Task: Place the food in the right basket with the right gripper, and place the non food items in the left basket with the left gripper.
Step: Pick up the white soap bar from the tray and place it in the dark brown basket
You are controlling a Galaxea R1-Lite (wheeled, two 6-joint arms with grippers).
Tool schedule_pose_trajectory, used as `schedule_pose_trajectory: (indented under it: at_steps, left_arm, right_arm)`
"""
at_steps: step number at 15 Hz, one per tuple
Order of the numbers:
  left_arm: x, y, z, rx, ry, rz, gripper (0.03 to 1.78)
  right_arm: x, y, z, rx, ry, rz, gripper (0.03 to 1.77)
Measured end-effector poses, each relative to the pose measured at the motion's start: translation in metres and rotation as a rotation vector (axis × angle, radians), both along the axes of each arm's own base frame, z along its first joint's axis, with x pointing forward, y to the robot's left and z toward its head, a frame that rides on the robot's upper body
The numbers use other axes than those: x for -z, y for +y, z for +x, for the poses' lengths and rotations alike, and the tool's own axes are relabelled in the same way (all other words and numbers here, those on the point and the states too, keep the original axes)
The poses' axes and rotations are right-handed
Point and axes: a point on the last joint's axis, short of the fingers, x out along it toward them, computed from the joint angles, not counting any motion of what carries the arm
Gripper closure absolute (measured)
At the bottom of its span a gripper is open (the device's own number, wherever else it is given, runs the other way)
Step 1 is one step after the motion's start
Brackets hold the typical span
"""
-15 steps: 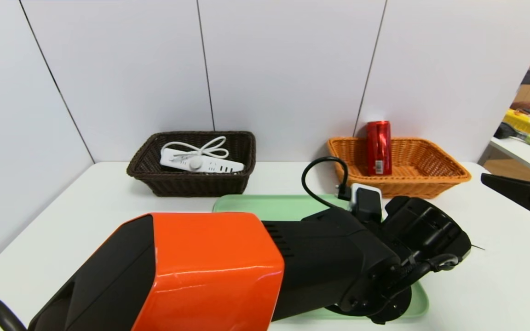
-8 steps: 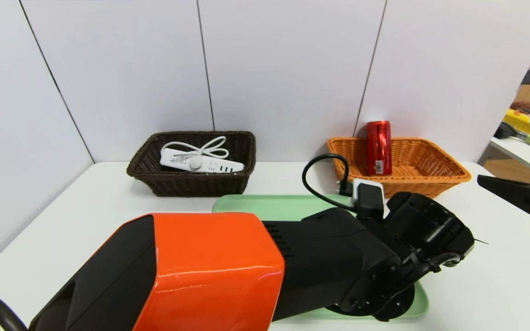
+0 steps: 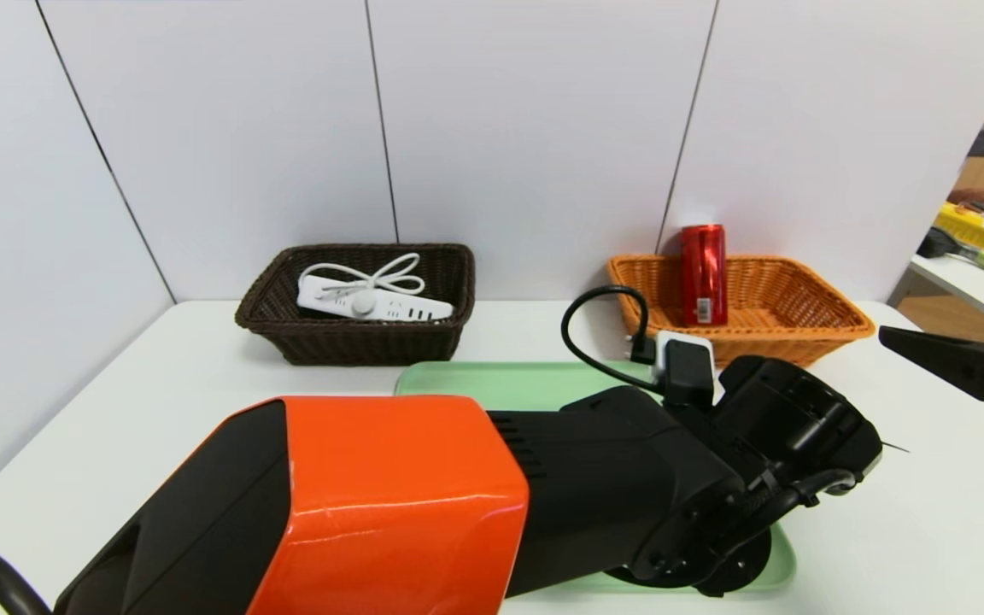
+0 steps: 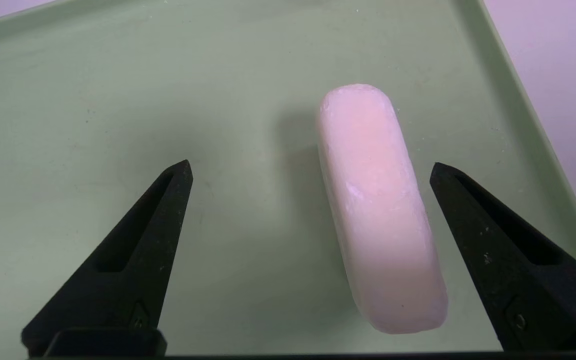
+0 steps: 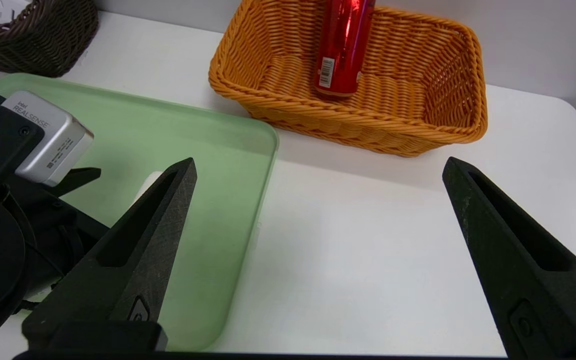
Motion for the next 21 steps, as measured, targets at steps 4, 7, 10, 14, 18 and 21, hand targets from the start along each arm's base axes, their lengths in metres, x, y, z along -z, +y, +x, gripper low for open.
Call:
schedule_pose_trajectory:
  at_steps: [4, 7, 10, 14, 18, 21]
  left_arm:
    - [0.0, -0.002, 0.001, 0.001, -0.008, -0.018, 0.73]
    - [0.001, -0.002, 0.001, 0.001, -0.009, -0.019, 1.04]
    - [-0.001, -0.002, 0.001, 0.001, -0.009, -0.021, 1.38]
    - [-0.007, 0.0, 0.0, 0.001, -0.014, -0.033, 1.38]
    - [-0.029, 0.007, -0.003, -0.003, -0.035, -0.078, 1.38]
    - [-0.062, 0.02, -0.007, -0.026, -0.08, -0.137, 1.38]
  right_arm:
    - [0.001, 0.0, 0.0, 0.0, 0.006, -0.001, 0.1]
    - [0.001, 0.0, 0.002, -0.001, 0.004, -0.001, 0.1]
    - [0.002, 0.001, 0.003, -0.002, 0.009, -0.001, 0.1]
    - [0.003, 0.001, 0.005, -0.003, 0.016, -0.002, 0.1]
    - [0.004, 0.001, 0.007, -0.002, 0.023, -0.003, 0.1]
    - [0.007, 0.001, 0.007, -0.002, 0.033, -0.005, 0.1]
